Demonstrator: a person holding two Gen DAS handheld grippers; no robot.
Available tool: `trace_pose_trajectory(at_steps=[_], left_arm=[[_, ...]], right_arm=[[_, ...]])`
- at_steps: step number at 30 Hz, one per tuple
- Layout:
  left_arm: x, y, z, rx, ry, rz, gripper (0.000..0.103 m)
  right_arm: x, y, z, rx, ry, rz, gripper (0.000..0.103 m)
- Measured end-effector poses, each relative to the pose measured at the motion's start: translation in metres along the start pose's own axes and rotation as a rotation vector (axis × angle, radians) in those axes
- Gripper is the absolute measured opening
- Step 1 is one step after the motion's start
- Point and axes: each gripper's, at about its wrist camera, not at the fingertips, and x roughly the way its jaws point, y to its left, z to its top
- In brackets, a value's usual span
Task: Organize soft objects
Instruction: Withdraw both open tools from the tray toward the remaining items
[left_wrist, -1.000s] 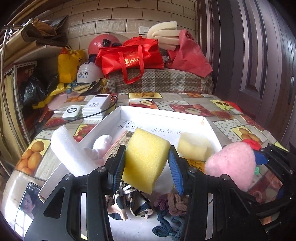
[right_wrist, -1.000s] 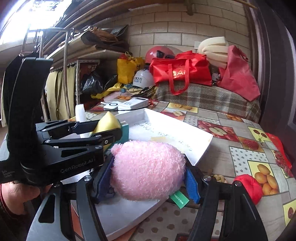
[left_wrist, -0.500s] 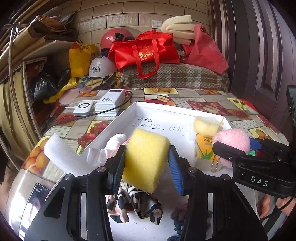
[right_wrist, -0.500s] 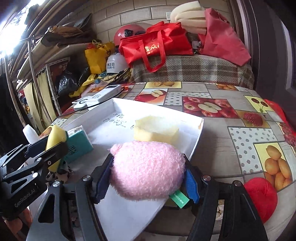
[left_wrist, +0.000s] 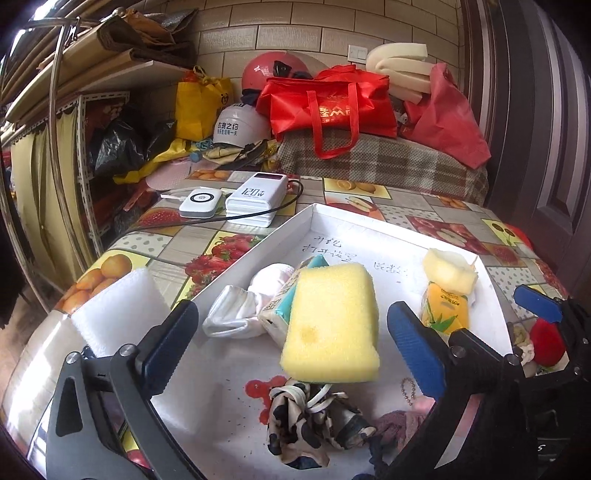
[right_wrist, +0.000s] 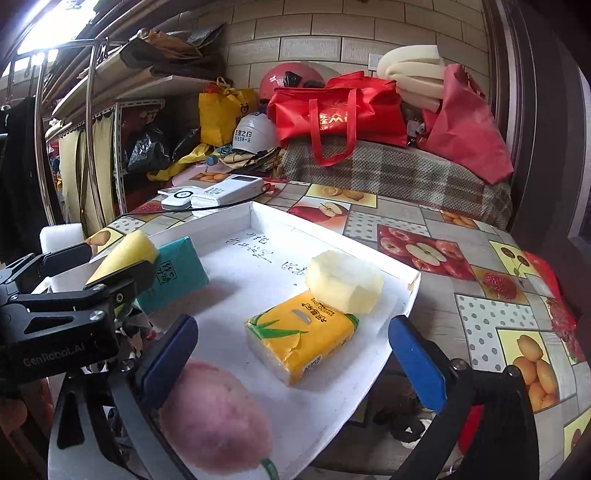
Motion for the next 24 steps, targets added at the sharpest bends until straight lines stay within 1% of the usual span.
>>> trace_pose_trajectory(at_steps=[6,11,14,17,19,24], left_arm=[[-0.004,0.0,0.0,0.002,-0.021,-0.013,0.103],[-0.008,0.0,0.001,0.004,-0.04,-0.027,0.103],[-0.019,-0.003,-0.001,0.018,-0.091,-0.033,0.103],[-0.028,-0.004,-0.002,0.017,-0.139,-0.058,0.103],[-0.028,-0.003,-0.002,0.003,-0.137,-0.074,0.103],[-0.031,-0.004,-0.002,0.003,-0.151,-0.058,0.103]], right_arm=[[-0.007,0.001,-0.001,0.0,-0.037,-0.037,0.103],[-0.011,0.003,-0.001,-0.004,-0.06,-0.047,0.103],[-0.015,0.003,-0.001,0.0,-0.08,-0.048,0.103],[-0.021,-0.001,-0.003,0.023,-0.111,-0.058,0.103],[-0.025,-0.003,-0.003,0.033,-0.132,-0.061,0.103],[-0.025,-0.002,-0.002,0.034,-0.137,-0.065,0.103]])
